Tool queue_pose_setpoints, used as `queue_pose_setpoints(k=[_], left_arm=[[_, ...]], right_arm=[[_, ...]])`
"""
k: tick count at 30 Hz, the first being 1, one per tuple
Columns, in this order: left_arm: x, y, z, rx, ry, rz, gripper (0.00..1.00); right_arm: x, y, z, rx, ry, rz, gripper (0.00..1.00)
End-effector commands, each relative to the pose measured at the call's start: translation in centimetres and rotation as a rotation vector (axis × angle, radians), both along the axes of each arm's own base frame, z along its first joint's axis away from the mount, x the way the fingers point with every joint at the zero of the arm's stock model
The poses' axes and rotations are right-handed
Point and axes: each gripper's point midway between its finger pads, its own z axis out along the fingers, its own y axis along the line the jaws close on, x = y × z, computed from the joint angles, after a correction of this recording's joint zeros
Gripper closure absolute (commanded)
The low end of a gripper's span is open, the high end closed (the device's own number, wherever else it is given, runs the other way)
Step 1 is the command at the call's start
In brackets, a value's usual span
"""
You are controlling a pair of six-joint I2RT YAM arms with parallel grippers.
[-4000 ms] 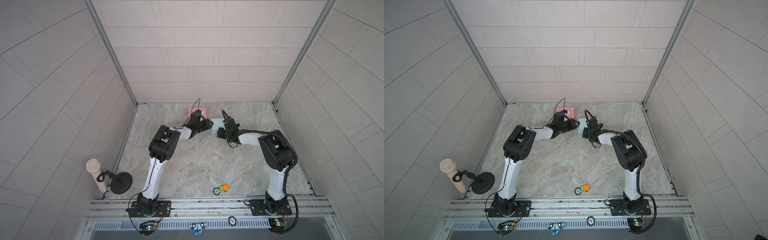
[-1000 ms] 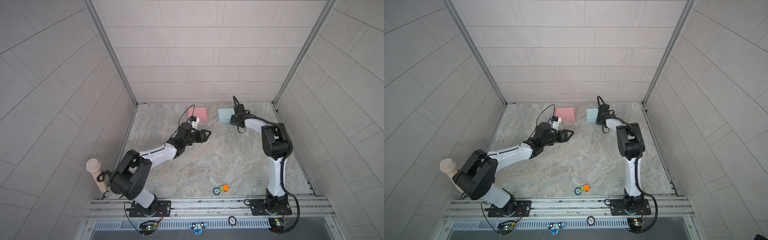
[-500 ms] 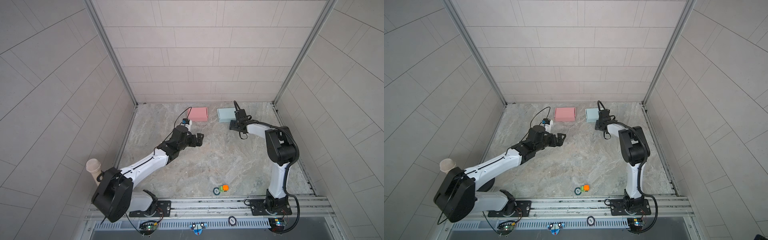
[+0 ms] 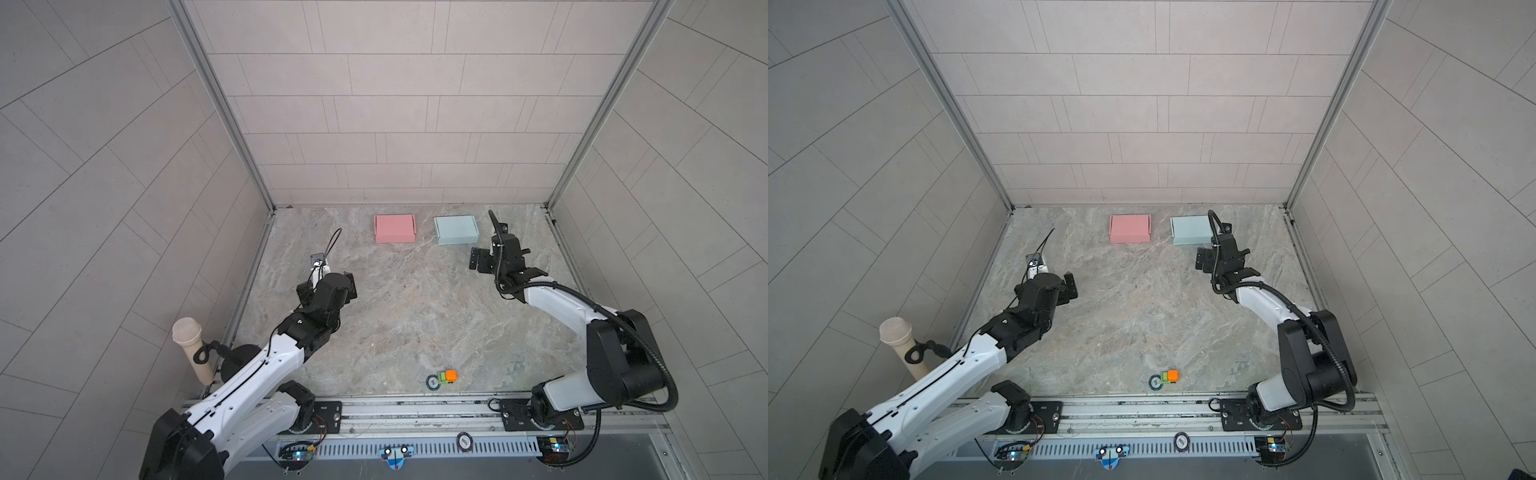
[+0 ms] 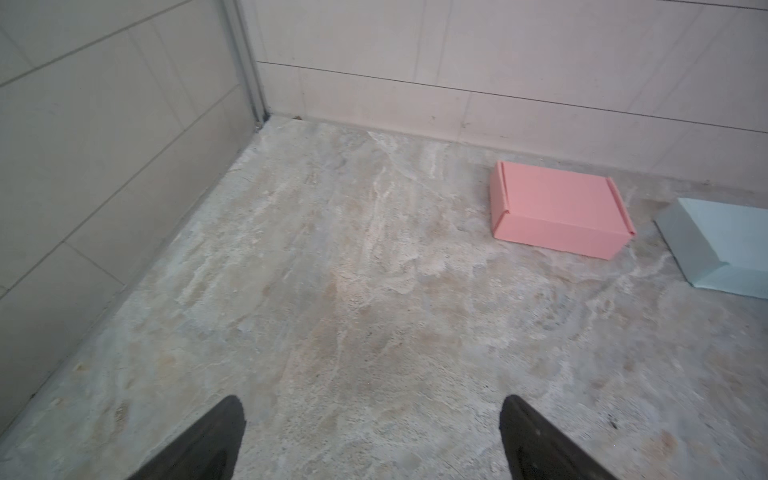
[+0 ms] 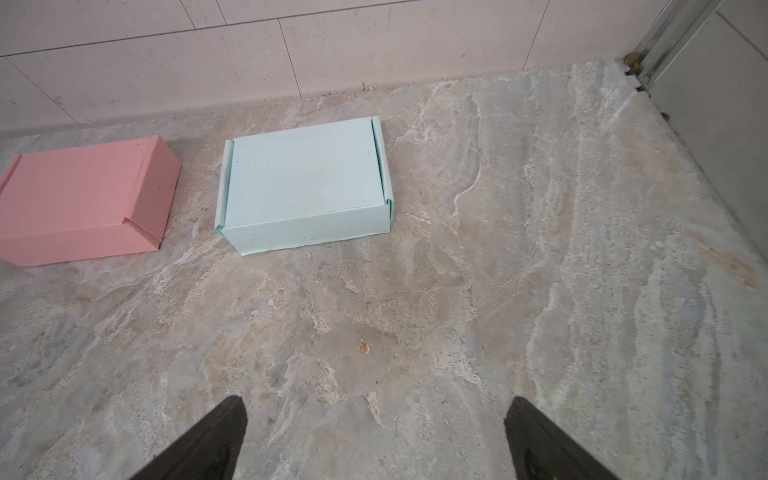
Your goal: Fold the paper box
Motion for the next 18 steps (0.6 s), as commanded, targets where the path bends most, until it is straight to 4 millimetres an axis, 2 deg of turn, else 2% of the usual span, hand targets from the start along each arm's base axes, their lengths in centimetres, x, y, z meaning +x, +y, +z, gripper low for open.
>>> queue_pose_setpoints(k=[1, 8, 15, 16, 18], left_arm=[[-1.2, 2.3, -0.4, 0.049, -0.010, 0.094, 0.00], [-2.7, 3.0, -0.9, 0.082, -0.019, 0.060, 0.00], [-3.6, 2.8, -0.8, 0.064, -0.094, -0.014, 0.00], [-3.8, 2.8, -0.9, 0.068, -0.105, -0.019, 0.00], [-4.0, 3.0, -0.9, 0.079, -0.131, -0.022, 0.00]], right_arm=[[-1.2, -1.1, 1.3, -0.066, -0.029, 0.002, 0.00], [-4.6, -2.6, 1.6, -0.093, -0.041, -0.026, 0.00], [-7.7, -6.3, 2.8, -0.134, -0.097, -0.197, 0.00], [-8.4, -6.8, 1.8, -0.155, -0.068, -0.209, 0.00], [-9.1, -7.3, 1.7, -0.167, -0.063, -0.228, 0.00]])
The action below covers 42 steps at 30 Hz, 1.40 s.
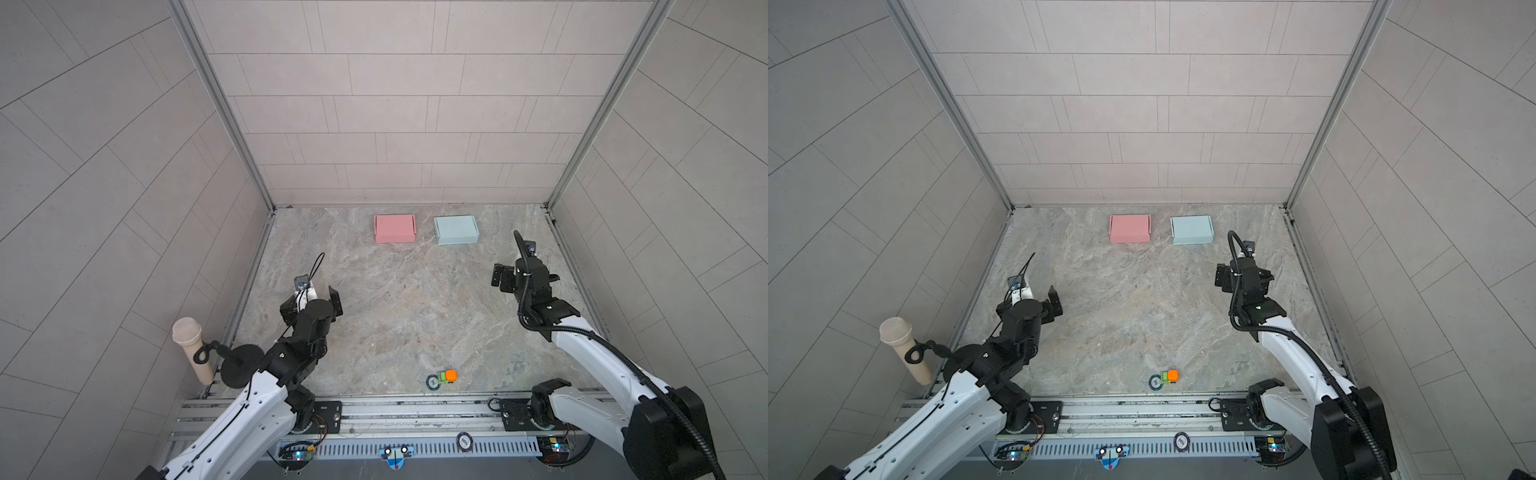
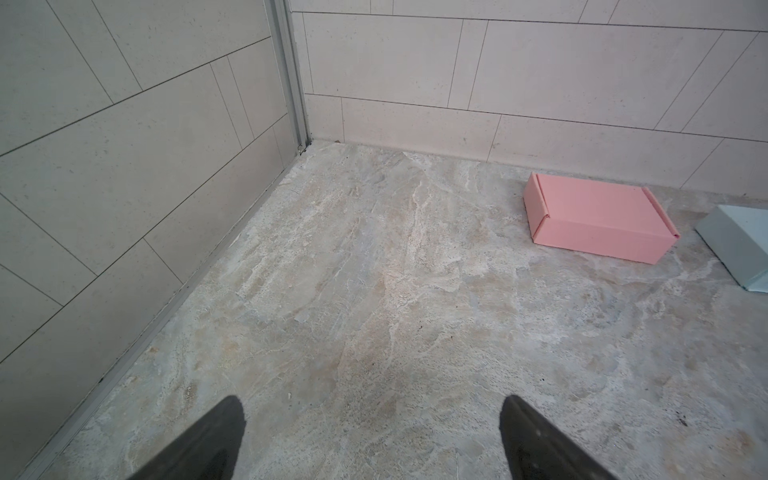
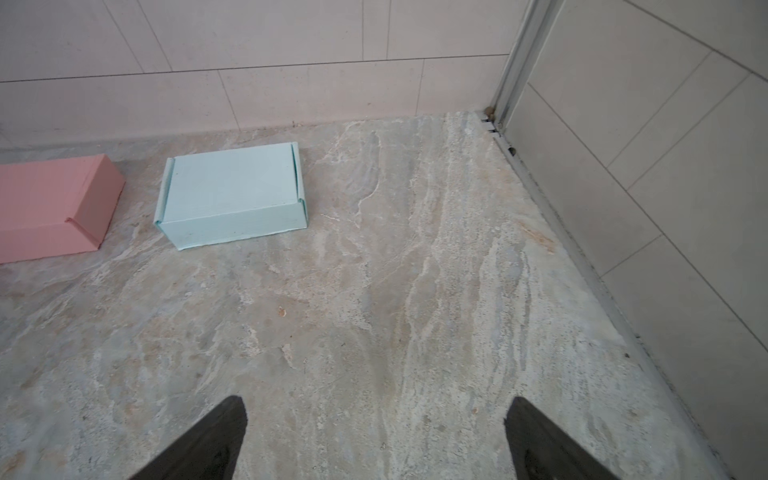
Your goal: Fold the paper box
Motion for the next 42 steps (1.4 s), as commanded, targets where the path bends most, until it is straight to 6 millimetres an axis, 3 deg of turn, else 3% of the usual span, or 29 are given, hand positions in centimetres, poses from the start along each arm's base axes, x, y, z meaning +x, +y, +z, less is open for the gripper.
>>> queue_pose_setpoints(k=[1, 6, 12, 16, 21, 26, 42], left_arm=[[-0.1, 0.1, 0.2, 0.030, -0.050, -0.022, 0.00], [0.0, 0.5, 0.2, 0.067, -0.103, -0.013, 0.00], [0.2, 1.4, 0.3, 0.141, -0.092, 0.044, 0.00], [0.6, 2.6, -0.5, 0.175, -0.100, 0.092, 0.00], [1.1, 3.2, -1.6, 0.209, -0.072, 0.119, 0.00], [1.9, 3.7, -2.6, 0.188, -0.076, 0.124, 0.00], [5.9, 4.0, -3.1, 0.137, -0.072, 0.076, 0.00]], right_arm=[[-1.8, -2.1, -0.4, -0.043, 0.017, -0.095, 0.00], [-3.5, -3.0, 0.1, -0.028, -0.058, -0.126, 0.00], [-6.9, -6.5, 0.5, -0.007, -0.201, -0.340, 0.01], [-7.3, -6.7, -0.3, -0.086, -0.229, -0.305, 0.01], [-6.2, -5.6, -1.9, -0.187, -0.180, -0.184, 0.01], [-4.8, -5.5, -3.7, -0.186, -0.111, -0.189, 0.00], [-3.0, -7.5, -4.4, -0.131, -0.169, -0.292, 0.00]])
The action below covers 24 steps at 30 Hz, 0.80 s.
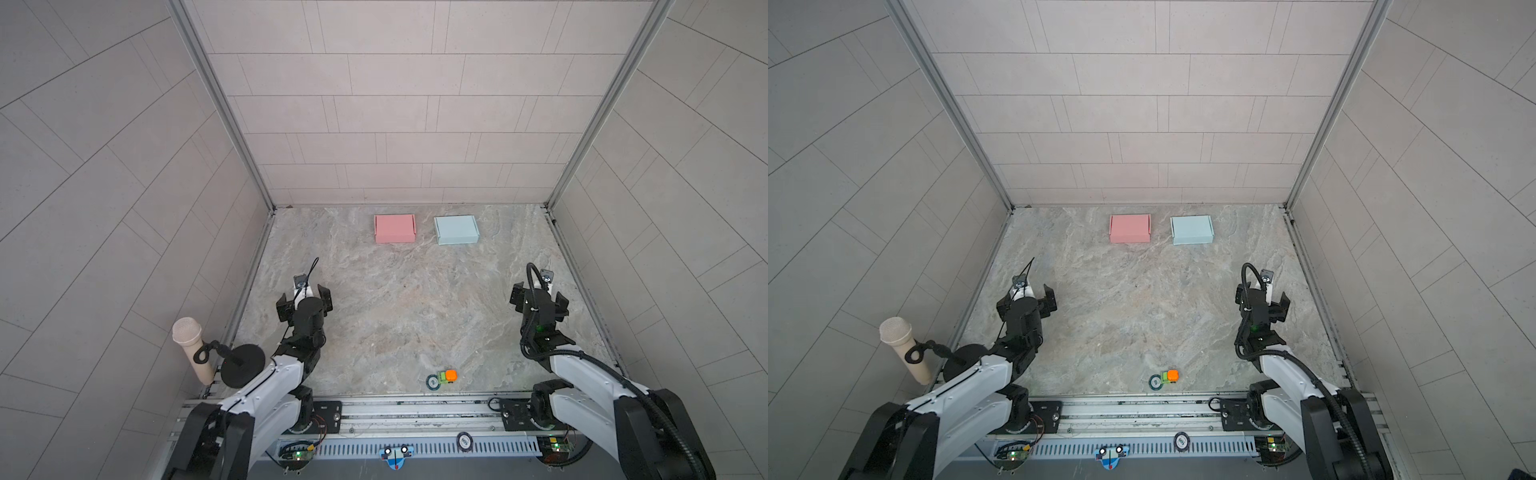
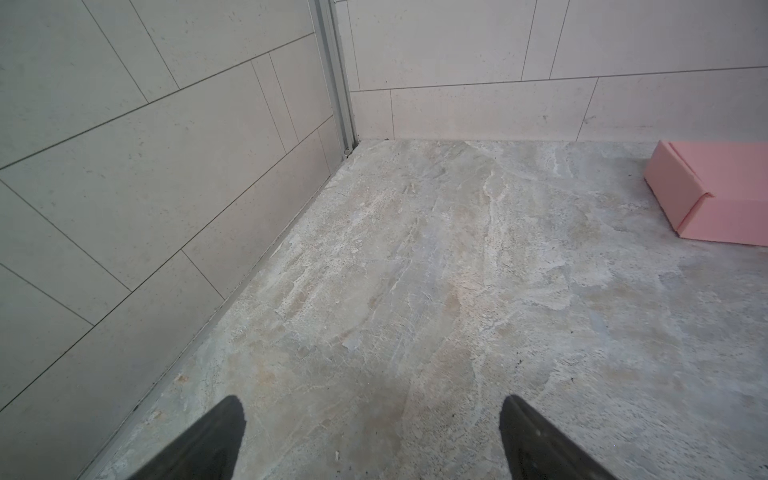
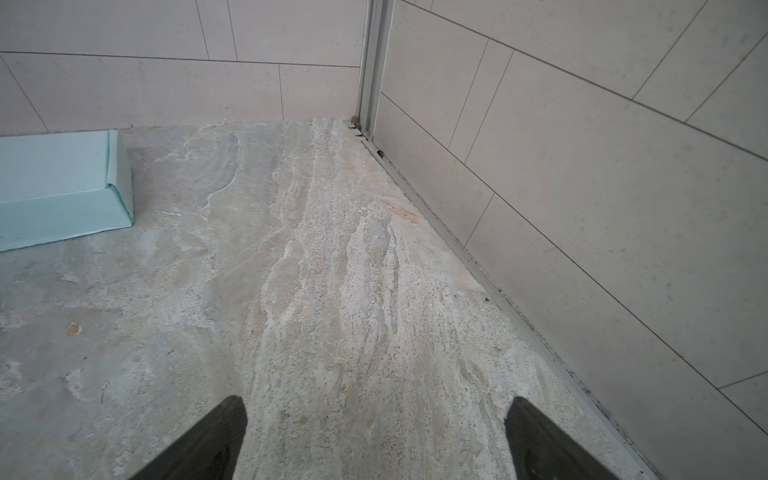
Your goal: Fold the paper box
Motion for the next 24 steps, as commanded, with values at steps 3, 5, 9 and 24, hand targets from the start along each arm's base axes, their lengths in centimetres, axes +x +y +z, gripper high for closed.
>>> queue_pose_setpoints(k=[3, 5, 9, 24], left_arm=[[2.6, -0.8, 2.3, -0.021, -0.072, -0.043, 0.00], [3.1, -0.7, 2.4, -0.024, -0.077, -0.042, 0.00], [4.0, -0.2, 2.4, -0.032, -0.081, -0.034, 0.00], [6.5, 0.2, 2.9, -0.050, -0.116, -0.033, 0.00]], right_arm=[[1.5, -0.4, 1.3, 0.020, -0.073, -0.020, 0.00], [1.8, -0.5, 1.2, 0.023, -0.079, -0.019, 0.01], [2.7, -0.7, 1.2, 0.031, -0.091, -0.018, 0.01], [5.3, -1.0, -0.6, 0.057, -0.055, -0.009, 0.01]])
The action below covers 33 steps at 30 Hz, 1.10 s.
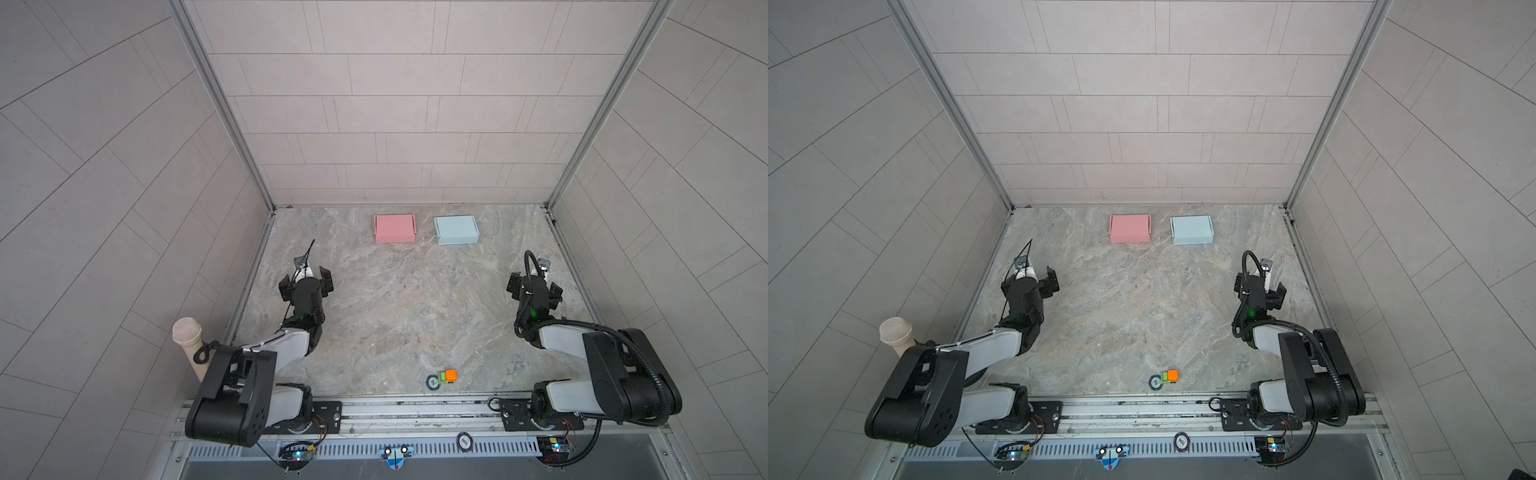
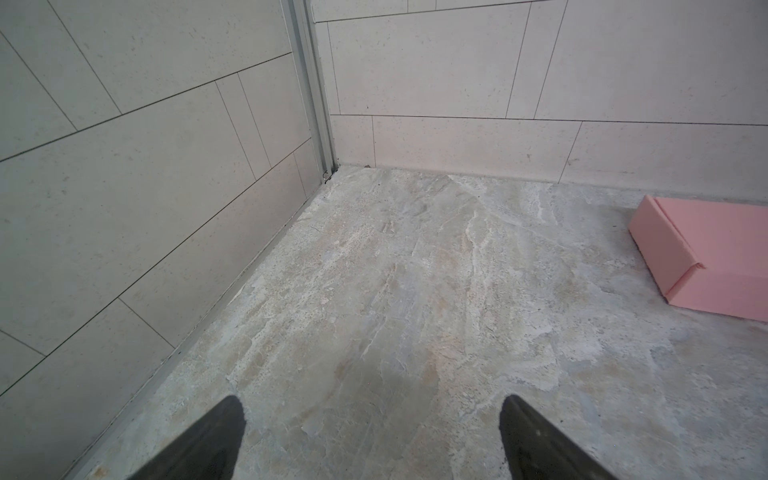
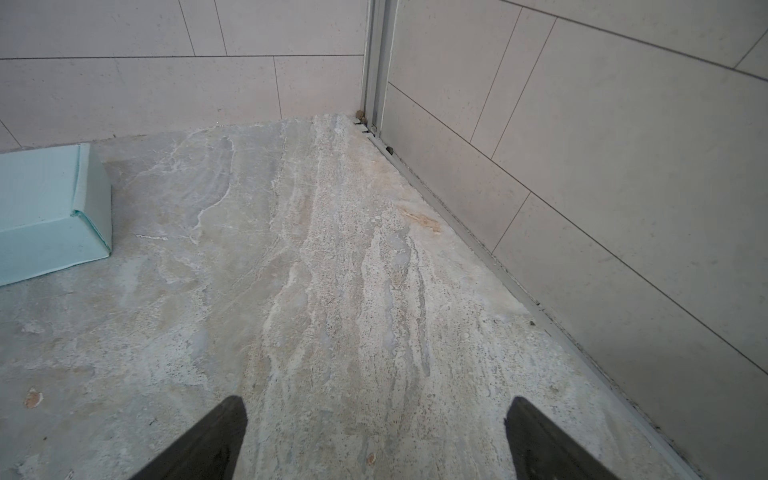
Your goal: Fold the paper box
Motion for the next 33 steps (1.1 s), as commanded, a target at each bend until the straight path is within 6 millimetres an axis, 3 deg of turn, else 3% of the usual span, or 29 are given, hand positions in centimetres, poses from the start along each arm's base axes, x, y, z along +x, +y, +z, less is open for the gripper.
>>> queue_pose_setpoints(k=[1, 10, 19, 23, 33], left_arm=[[1.0, -0.1, 1.8, -0.003, -0.061, -0.007, 0.00], [1.4, -0.2, 1.2, 0.013, -0.077, -0.017, 0.00], [1.9, -0.8, 0.2, 0.020, -0.076, -0.055, 0.00], [2.5, -1.1, -0.5, 0.025, -0.037, -0.070, 0.00], [2.8, -1.0, -0.7, 0.019, -0.027, -0.067, 0.00]], right_arm=[[0.9, -0.1, 0.9, 0.012, -0.035, -0.002, 0.01], [1.3, 0.0, 0.8, 0.011, -0.019, 0.004, 0.00], [2.7, 1.9, 0.2, -0.004, 0.016, 0.121, 0.00], [3.8, 3.2, -1.0, -0.040, 0.054, 0.175, 0.00], [3.8, 3.4, -1.0, -0.052, 0.073, 0.170, 0.01]])
